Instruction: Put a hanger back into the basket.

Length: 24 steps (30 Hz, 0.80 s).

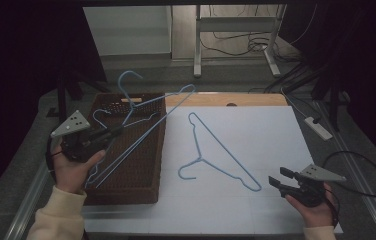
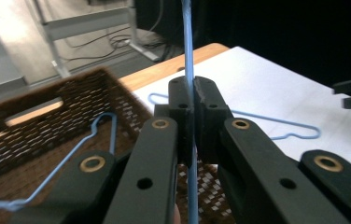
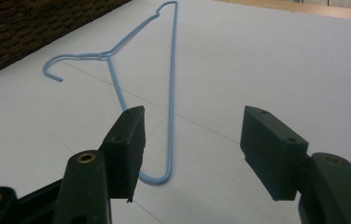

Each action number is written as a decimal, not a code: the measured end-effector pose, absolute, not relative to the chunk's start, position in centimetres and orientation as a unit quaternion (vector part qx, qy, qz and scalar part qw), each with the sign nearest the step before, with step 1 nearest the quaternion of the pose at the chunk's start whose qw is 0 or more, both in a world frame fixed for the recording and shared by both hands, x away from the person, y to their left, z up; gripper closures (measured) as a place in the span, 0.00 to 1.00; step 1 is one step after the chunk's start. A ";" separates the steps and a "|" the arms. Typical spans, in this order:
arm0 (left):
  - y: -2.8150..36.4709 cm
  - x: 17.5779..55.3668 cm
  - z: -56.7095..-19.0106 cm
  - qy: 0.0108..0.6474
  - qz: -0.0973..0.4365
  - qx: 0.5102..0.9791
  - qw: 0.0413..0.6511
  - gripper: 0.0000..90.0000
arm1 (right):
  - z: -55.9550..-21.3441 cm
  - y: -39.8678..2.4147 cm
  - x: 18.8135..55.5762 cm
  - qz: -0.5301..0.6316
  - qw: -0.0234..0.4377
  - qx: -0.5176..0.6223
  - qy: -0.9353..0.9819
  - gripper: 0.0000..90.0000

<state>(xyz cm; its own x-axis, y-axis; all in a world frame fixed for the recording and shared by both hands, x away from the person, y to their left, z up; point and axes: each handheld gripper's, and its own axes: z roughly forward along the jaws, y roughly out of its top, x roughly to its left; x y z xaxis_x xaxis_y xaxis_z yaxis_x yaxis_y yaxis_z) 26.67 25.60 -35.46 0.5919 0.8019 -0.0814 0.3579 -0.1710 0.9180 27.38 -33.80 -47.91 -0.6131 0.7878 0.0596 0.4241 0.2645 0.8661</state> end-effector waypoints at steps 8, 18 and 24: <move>28.1 27.3 -36.8 0.428 0.225 0.724 0.492 0.96 | -47.9 -33.7 27.4 0.461 0.195 0.392 0.772 0.46; 29.9 28.5 -38.3 0.461 0.224 0.720 0.468 0.96 | -48.0 -33.7 27.5 0.459 0.195 0.391 0.773 0.46; 30.2 29.1 -39.2 0.475 0.221 0.721 0.453 0.96 | -48.0 -33.7 27.5 0.459 0.194 0.392 0.773 0.46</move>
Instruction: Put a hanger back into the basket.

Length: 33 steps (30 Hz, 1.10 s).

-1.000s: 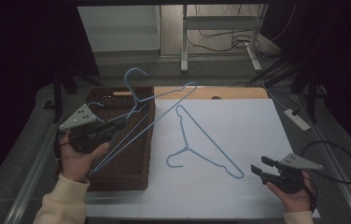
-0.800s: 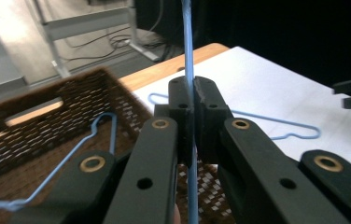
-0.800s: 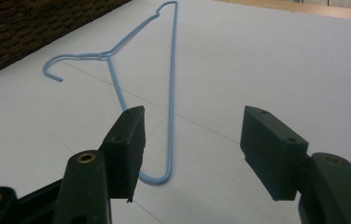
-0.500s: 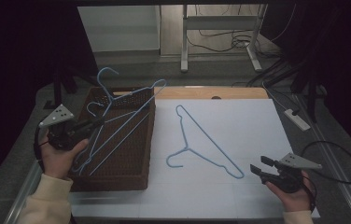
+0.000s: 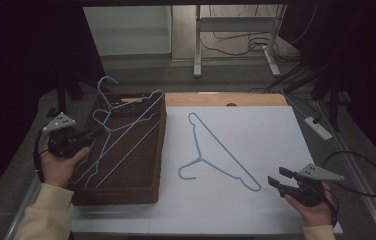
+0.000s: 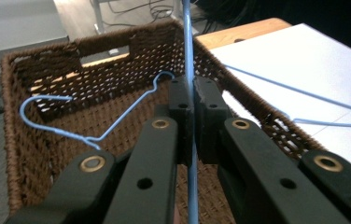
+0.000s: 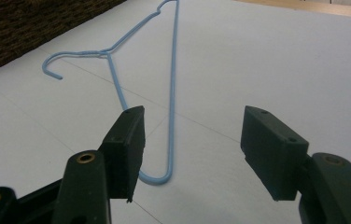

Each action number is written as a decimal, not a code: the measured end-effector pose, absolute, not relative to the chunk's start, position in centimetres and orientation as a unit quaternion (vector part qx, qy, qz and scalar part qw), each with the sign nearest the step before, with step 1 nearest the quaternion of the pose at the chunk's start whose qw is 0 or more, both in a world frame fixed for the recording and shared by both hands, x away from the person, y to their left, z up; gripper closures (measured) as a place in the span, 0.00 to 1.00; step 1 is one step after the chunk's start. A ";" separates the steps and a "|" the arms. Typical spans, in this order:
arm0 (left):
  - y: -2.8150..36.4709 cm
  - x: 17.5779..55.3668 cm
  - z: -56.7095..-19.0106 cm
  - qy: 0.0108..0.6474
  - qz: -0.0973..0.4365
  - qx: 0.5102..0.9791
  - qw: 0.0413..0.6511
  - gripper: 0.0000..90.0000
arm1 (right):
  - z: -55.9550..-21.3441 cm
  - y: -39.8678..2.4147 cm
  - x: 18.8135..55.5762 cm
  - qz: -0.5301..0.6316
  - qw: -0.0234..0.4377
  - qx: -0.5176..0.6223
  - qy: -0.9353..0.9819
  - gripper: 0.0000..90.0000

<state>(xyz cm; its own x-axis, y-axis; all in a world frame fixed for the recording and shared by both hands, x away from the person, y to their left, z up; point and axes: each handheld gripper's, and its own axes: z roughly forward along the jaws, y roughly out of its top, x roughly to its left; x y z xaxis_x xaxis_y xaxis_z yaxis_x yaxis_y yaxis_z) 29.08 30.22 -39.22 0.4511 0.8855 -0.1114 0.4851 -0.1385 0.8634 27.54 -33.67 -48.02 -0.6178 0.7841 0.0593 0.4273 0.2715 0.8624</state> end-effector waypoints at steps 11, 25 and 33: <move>29.6 30.3 -41.2 0.486 0.209 0.736 0.422 0.96 | -48.1 -33.6 27.6 0.457 0.193 0.391 0.775 0.46; 28.8 31.5 -43.2 0.504 0.182 0.754 0.380 0.96 | -48.1 -33.6 27.6 0.458 0.193 0.390 0.775 0.46; 28.9 32.0 -44.1 0.527 0.186 0.755 0.344 0.96 | -48.1 -33.6 27.6 0.458 0.192 0.390 0.776 0.46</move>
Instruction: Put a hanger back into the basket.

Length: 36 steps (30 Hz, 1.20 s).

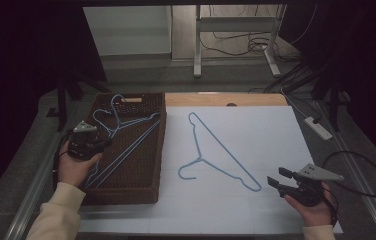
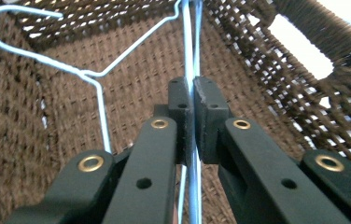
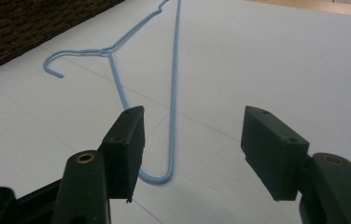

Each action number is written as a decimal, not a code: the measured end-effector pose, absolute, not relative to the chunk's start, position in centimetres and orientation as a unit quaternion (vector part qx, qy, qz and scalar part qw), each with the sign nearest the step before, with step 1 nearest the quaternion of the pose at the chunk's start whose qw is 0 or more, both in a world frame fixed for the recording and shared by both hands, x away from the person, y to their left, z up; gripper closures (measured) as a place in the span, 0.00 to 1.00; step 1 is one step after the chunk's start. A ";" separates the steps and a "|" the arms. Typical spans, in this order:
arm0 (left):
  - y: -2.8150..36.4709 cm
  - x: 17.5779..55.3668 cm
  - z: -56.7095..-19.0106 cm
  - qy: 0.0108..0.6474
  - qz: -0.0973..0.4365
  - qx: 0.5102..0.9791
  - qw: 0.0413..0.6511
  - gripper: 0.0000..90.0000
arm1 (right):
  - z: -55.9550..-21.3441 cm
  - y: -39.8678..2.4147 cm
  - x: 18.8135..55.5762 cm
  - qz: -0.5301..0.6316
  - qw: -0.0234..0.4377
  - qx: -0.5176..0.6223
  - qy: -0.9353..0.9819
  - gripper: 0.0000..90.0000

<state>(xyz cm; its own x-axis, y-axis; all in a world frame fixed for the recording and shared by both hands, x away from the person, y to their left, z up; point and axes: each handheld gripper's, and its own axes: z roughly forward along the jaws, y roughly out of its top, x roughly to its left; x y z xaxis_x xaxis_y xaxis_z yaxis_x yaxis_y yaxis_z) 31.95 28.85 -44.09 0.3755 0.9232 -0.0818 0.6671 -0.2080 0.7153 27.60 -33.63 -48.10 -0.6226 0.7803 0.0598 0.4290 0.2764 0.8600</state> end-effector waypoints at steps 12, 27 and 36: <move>29.2 31.5 -43.6 0.514 0.232 0.754 0.336 0.45 | -48.1 -33.7 27.6 0.459 0.191 0.391 0.775 0.45; 26.5 27.0 -41.2 0.428 0.211 0.763 0.436 0.38 | -48.2 -33.4 27.6 0.454 0.191 0.389 0.779 0.45; 24.1 25.1 -40.9 0.402 0.197 0.764 0.465 0.38 | -48.3 -32.9 27.7 0.447 0.188 0.382 0.787 0.44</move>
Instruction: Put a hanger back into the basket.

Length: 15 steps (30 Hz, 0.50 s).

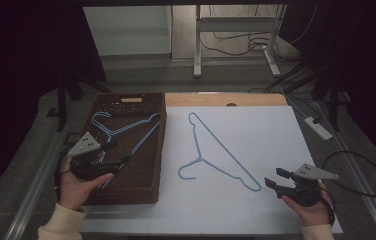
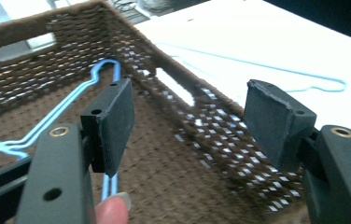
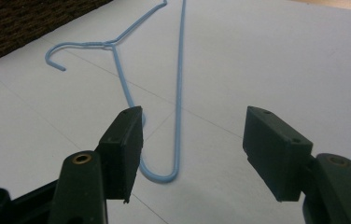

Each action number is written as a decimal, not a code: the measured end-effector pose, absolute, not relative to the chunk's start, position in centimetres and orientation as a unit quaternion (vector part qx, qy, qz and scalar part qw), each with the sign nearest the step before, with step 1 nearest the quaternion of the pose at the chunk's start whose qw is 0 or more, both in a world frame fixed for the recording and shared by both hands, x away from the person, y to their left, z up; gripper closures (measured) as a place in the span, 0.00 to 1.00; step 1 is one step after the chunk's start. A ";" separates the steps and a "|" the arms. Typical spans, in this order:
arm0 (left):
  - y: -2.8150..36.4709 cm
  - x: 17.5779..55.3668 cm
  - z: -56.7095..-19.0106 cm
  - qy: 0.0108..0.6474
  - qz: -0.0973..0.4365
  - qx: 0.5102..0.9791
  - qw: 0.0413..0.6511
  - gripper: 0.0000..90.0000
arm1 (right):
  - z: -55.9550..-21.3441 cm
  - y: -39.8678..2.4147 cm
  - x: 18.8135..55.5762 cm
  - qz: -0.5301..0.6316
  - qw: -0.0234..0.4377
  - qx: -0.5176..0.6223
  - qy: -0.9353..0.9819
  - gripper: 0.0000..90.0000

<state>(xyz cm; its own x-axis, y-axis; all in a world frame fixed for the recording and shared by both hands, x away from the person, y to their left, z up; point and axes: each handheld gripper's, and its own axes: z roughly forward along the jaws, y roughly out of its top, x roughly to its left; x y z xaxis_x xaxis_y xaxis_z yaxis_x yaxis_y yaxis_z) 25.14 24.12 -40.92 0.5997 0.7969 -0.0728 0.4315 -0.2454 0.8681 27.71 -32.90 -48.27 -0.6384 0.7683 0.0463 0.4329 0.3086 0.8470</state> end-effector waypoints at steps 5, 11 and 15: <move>22.7 24.4 -41.2 0.385 0.189 0.770 0.473 0.38 | -48.3 -32.5 27.7 0.440 0.188 0.374 0.794 0.43; 21.6 23.5 -41.8 0.376 0.184 0.770 0.481 0.38 | -48.3 -31.9 27.7 0.430 0.189 0.367 0.803 0.43; 21.1 23.1 -42.0 0.372 0.183 0.773 0.481 0.37 | -48.3 -31.5 27.7 0.425 0.190 0.365 0.806 0.43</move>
